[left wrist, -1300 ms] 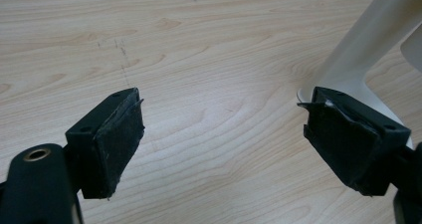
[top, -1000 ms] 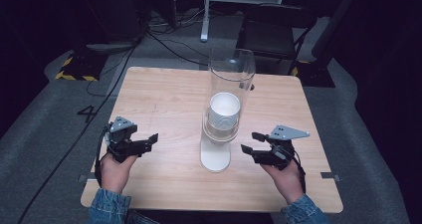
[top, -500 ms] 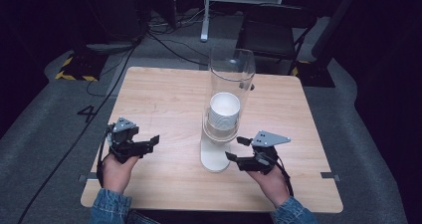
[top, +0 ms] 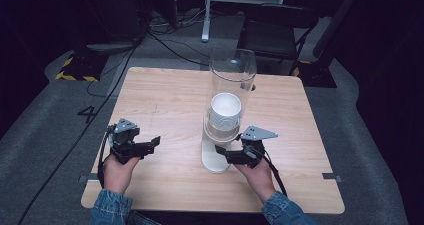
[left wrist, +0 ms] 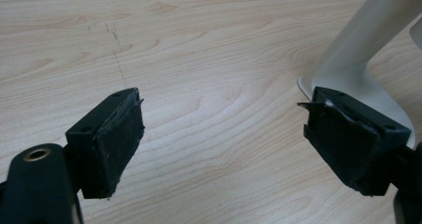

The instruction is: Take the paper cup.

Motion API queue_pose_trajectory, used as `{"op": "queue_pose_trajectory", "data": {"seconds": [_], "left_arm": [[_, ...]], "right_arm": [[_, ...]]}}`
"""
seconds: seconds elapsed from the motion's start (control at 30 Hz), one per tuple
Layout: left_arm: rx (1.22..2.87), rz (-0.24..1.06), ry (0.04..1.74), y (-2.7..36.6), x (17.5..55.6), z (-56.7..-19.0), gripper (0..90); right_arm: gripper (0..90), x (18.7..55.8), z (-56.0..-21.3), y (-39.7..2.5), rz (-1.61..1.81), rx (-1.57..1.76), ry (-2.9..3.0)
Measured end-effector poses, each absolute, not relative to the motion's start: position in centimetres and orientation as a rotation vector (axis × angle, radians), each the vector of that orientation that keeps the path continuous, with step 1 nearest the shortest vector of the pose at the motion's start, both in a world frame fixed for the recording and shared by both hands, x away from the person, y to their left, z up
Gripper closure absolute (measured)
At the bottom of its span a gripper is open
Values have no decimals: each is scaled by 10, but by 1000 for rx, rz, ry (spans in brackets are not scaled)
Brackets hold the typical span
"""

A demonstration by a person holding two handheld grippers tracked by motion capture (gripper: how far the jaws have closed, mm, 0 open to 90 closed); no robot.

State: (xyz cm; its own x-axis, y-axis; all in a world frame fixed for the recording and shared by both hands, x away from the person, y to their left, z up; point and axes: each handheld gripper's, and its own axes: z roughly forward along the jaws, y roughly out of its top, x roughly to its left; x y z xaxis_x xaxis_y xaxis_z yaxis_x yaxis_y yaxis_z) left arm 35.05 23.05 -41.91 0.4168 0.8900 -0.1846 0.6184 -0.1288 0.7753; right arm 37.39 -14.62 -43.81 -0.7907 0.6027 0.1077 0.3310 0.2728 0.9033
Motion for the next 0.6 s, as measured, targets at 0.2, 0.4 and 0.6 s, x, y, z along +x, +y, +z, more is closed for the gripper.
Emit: {"op": "queue_pose_trajectory", "data": {"seconds": [0.2, 0.4, 0.6], "left_arm": [[1851, 417, 1320, 232, 351, -421, 159], [1855, 408, 1322, 232, 351, -422, 159], [1853, 413, 1323, 233, 351, -422, 160]], "right_arm": [[292, 379, -442, -142, 1579, 860, 2263], [323, 379, -447, -136, 1595, 804, 2214], [342, 379, -449, -136, 1595, 785, 2198]]}}
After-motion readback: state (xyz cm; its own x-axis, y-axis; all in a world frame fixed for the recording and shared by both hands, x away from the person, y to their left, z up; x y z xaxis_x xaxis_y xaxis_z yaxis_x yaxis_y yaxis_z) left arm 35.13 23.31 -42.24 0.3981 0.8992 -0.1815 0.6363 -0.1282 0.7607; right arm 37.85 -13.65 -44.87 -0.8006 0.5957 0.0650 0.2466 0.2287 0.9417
